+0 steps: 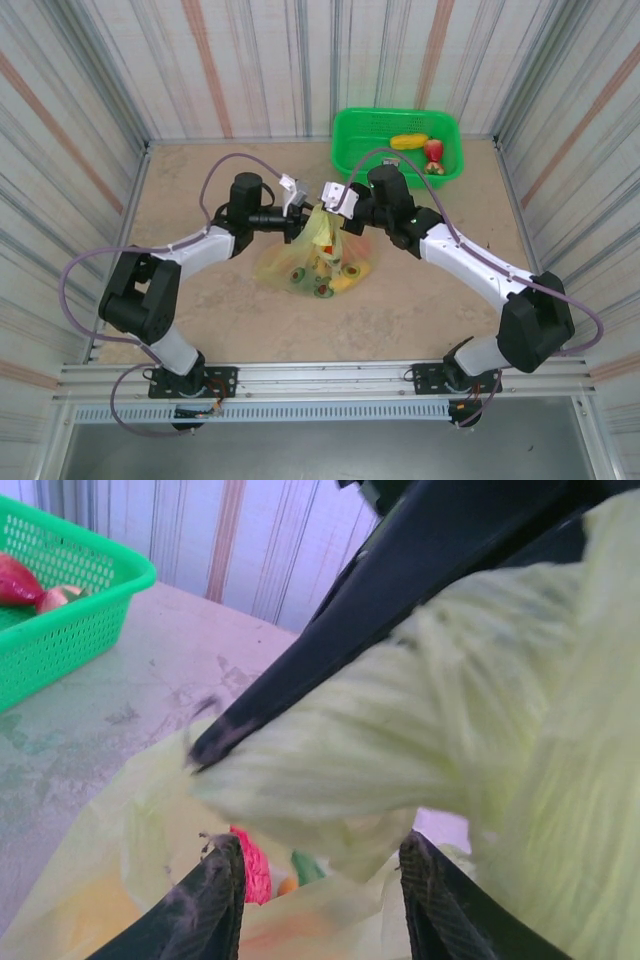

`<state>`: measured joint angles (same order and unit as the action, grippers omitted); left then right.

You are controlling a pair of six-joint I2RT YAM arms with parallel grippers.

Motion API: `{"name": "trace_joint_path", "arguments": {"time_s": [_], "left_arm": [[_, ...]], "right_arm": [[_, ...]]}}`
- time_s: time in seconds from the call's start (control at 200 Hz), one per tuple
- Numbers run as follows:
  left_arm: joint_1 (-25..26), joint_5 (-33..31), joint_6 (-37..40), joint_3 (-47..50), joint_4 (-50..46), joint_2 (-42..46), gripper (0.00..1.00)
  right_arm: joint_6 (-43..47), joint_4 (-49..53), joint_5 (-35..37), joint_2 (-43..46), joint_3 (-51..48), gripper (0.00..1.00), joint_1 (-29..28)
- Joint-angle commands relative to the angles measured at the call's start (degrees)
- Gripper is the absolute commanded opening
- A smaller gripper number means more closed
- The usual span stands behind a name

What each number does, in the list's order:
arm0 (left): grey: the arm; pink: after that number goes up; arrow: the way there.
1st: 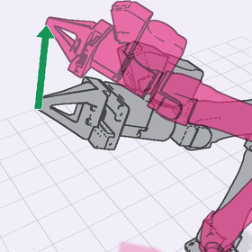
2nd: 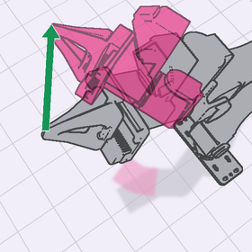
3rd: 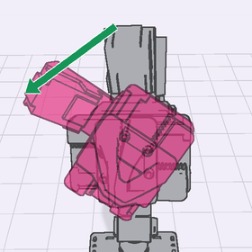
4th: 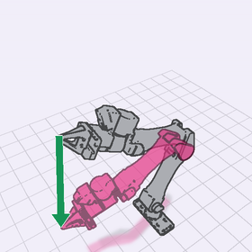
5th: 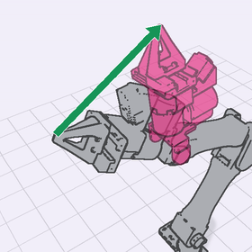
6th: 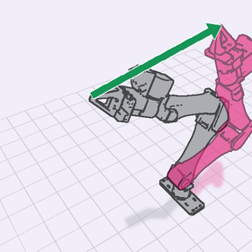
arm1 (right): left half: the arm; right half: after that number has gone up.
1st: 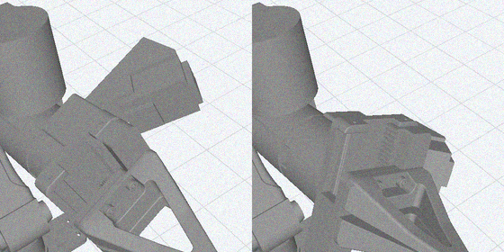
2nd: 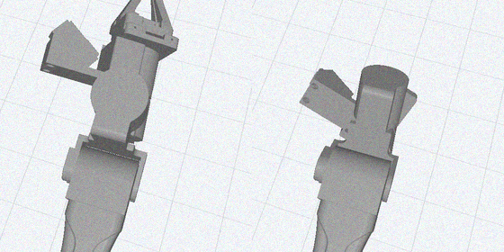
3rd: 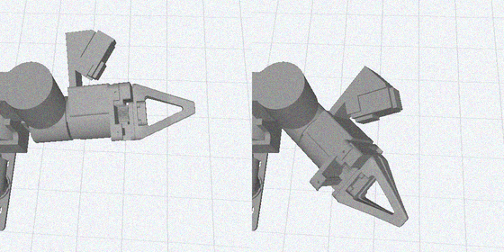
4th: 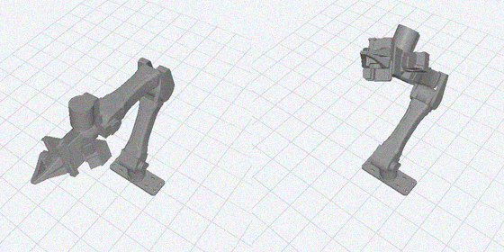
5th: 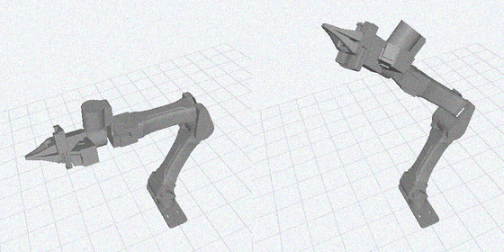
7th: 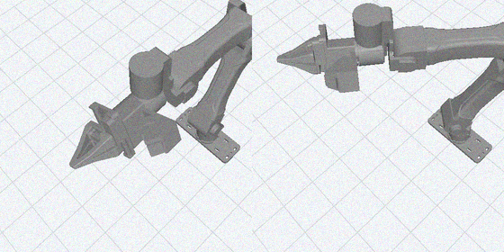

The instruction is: Place the fake fruits into the plastic bag and tie a complex knot

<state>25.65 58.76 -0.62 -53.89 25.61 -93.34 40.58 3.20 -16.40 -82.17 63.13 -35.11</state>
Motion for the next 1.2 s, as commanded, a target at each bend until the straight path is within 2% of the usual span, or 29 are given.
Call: {"name": "trace_joint_path", "arguments": {"time_s": [0.0, 0.23, 0.351, 0.461, 0.626, 0.711, 0.827, 0.862, 0.932, 0.997, 1.192], "left_arm": [[0.54, 1.47, -2.42, -1.04, 3.23, -0.35, 0.45], [0.54, 0.56, -5.68, -1.13, 5.40, -0.88, 0.48], [0.54, 1.02, -6.62, -1.38, 6.21, -1.03, 0.41], [0.54, 1.51, -7.87, -1.75, 6.88, -1.23, 0.40], [0.54, 1.99, -9.13, -1.09, 8.50, -0.64, 0.47], [0.46, 1.12, -9.13, -1.45, 7.85, -0.48, 0.47], [-0.06, 1.12, -10.98, -1.77, 8.74, -0.92, 0.37], [-0.29, 1.29, -11.55, -1.83, 9.46, -1.05, 0.30], [-0.79, 1.87, -12.44, -1.58, 10.91, -1.22, 0.11], [-1.07, 2.50, -13.09, -1.39, 11.87, -1.32, 0.00], [-1.54, 3.14, -13.09, -0.73, 11.75, -1.58, 0.00]], "right_arm": [[-2.15, 0.10, 0.02, -1.15, 1.55, 0.00, -0.23], [-2.36, -2.08, 2.14, -1.04, -0.35, 0.00, -1.35], [-2.59, -2.24, 2.38, -0.94, -0.97, 0.00, -1.52], [-2.63, -2.15, 3.06, -1.69, -1.17, 0.00, -1.71], [-2.38, -2.36, 4.99, -2.71, -1.50, 0.00, -2.40], [-2.52, -2.95, 5.33, -2.58, -2.00, 0.00, -2.80], [-2.63, -3.20, 5.83, -2.46, -2.49, 0.00, -3.36], [-2.61, -3.20, 5.98, -2.36, -2.58, 0.00, -3.48], [-2.81, -3.12, 6.21, -2.27, -2.91, 0.00, -3.60], [-2.88, -3.11, 6.37, -2.14, -3.19, 0.00, -3.62], [-2.92, -2.86, 7.59, -1.25, -3.40, 0.00, -3.19]]}}
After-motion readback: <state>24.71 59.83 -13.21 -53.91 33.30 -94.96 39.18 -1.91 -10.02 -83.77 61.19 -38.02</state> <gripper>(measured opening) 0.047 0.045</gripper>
